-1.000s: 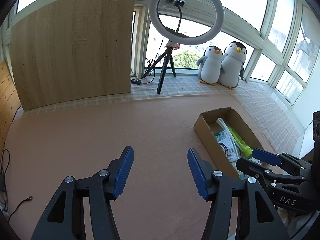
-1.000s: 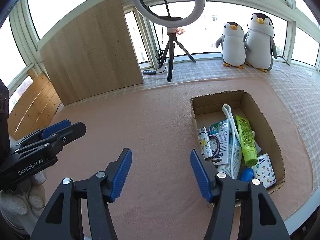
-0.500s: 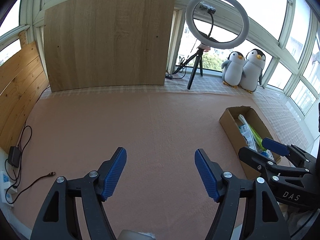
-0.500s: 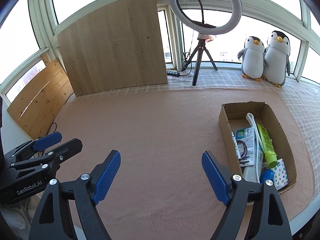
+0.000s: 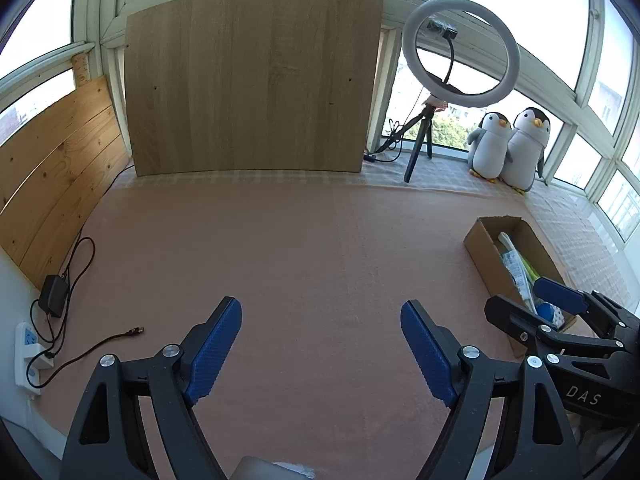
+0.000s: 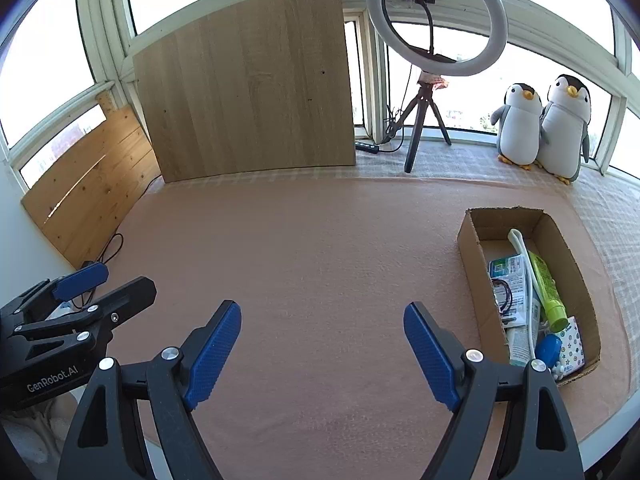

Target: Organize objects

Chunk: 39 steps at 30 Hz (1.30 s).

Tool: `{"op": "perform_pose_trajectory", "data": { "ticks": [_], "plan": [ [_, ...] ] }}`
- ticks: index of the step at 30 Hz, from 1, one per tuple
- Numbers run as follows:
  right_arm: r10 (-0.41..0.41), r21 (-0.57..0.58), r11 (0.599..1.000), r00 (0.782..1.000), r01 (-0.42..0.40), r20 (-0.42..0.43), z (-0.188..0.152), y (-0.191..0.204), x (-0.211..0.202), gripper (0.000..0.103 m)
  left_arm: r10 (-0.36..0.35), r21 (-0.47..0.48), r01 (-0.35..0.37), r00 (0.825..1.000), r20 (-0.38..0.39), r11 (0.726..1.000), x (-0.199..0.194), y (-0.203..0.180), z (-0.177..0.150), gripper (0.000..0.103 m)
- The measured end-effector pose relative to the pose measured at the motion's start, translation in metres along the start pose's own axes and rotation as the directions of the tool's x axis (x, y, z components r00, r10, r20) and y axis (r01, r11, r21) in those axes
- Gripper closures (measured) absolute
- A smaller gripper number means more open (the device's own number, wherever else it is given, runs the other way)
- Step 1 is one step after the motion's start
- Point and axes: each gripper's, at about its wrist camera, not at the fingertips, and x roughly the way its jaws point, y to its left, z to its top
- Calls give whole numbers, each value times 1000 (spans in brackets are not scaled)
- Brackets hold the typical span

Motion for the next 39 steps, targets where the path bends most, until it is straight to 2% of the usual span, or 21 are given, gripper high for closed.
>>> {"op": "perform_pose_trajectory", "data": {
  "ticks": [39],
  "plan": [
    [-15,23,1000,1000,16,-20,-6,-12,5,22,-12,20,12,1000,-28,1000,11,-14,0,13]
  ]
}}
